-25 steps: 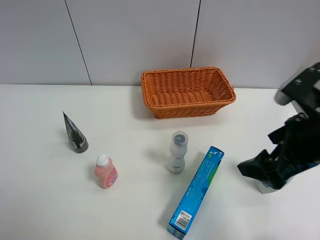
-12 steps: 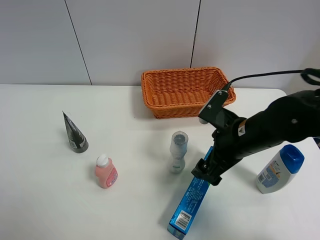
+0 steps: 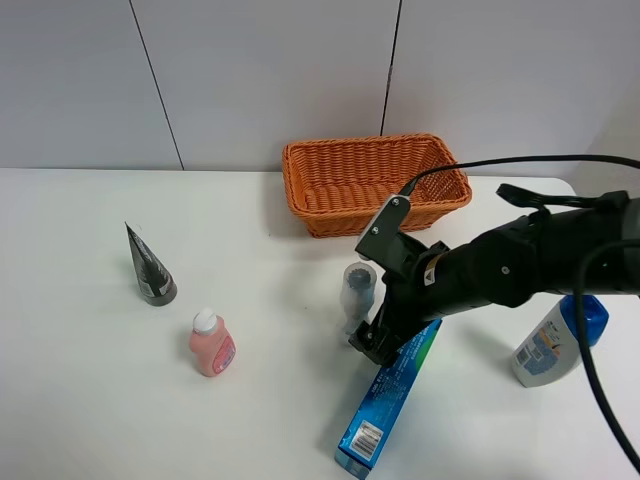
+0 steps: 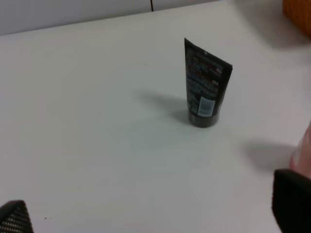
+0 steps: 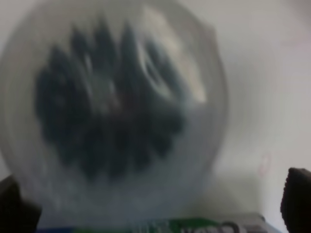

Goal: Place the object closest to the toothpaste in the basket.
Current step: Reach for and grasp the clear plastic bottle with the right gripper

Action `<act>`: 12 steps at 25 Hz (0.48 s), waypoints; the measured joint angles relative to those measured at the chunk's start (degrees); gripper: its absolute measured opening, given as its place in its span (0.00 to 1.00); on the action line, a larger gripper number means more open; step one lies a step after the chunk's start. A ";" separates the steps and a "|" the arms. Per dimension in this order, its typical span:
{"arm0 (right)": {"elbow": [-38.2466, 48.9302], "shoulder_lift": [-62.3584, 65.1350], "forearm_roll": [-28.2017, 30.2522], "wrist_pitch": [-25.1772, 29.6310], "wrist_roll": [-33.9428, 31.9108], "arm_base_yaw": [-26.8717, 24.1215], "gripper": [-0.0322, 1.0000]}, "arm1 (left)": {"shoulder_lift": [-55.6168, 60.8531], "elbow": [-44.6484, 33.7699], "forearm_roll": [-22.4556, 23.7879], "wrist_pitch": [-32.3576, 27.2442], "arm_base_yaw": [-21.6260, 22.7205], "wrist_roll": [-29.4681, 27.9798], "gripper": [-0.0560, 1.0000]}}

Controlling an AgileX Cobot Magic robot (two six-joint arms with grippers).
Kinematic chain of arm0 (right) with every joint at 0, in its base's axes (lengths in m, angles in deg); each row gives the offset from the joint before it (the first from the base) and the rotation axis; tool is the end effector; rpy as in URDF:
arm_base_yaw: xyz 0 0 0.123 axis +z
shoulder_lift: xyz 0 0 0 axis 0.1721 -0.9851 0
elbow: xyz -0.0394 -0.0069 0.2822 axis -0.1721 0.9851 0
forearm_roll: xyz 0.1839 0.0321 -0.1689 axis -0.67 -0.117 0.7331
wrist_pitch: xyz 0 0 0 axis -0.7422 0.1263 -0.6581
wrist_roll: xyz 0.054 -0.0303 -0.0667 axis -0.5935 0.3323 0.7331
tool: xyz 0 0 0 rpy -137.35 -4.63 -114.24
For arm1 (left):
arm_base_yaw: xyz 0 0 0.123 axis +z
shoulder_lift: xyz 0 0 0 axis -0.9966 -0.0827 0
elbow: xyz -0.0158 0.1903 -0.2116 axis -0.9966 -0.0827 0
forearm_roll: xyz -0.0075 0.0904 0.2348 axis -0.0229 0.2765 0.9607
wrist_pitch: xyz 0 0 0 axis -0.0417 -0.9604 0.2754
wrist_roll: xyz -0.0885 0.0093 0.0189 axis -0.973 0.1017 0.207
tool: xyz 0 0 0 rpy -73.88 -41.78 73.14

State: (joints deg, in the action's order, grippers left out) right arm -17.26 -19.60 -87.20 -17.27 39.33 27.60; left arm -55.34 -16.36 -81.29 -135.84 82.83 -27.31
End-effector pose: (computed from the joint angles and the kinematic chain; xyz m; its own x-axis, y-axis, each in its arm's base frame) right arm 0.2237 0.1754 0.1484 -0.4239 -0.7535 -0.5025 -0.8145 0.5598 -0.1523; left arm -0.0063 0.0027 0.2798 -0.4331 0.0932 -0.8965 0.0509 0.9956 0.0789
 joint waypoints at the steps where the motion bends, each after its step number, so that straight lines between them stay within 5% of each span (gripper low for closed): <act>1: 0.00 -0.62 -0.08 -0.43 0.07 0.27 0.99 | 0.00 0.00 0.00 0.00 0.00 0.00 0.99; 12: 0.00 -1.86 -0.32 -7.23 0.14 1.07 0.99 | 0.00 0.00 0.02 0.00 0.00 0.00 0.99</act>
State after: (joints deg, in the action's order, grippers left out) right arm -17.26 -21.46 -87.52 -24.50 39.47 28.67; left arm -55.34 -16.36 -81.27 -135.84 82.83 -27.31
